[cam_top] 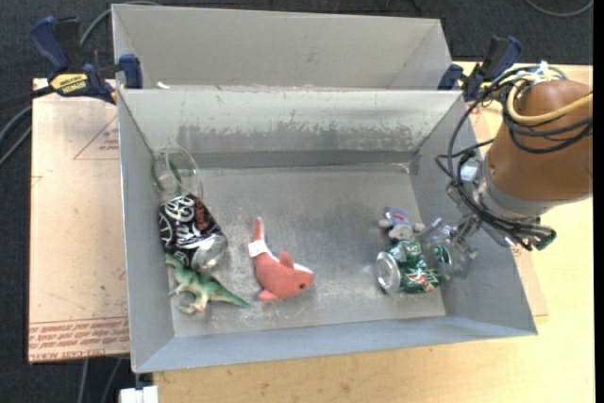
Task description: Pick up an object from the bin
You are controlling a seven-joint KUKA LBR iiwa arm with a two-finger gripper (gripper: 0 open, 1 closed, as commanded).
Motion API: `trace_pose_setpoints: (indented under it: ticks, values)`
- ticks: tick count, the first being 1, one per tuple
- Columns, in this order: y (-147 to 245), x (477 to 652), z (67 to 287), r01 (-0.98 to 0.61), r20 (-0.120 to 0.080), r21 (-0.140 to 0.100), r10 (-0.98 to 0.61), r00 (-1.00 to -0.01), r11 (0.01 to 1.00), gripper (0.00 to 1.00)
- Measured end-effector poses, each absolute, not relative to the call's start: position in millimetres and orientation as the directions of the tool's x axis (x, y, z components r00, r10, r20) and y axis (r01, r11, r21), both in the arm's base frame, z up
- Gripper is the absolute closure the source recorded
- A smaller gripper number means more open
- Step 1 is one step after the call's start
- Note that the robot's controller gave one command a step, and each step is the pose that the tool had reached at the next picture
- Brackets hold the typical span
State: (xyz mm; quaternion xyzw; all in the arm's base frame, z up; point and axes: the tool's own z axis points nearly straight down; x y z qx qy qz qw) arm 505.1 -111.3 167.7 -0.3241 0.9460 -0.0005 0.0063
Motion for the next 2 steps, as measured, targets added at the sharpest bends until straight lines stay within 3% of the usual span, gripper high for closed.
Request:
trace_pose_setpoints:
  ticks: [1, 2]
  values:
    - [-123, 511.6, 155, -0.757, -0.006, 0.002, -0.757, -0.653, 0.653, 1.00]
    - [-116, 519.3, 113, -0.650, -0.013, -0.004, -0.650, -0.759, 0.760, 1.00]
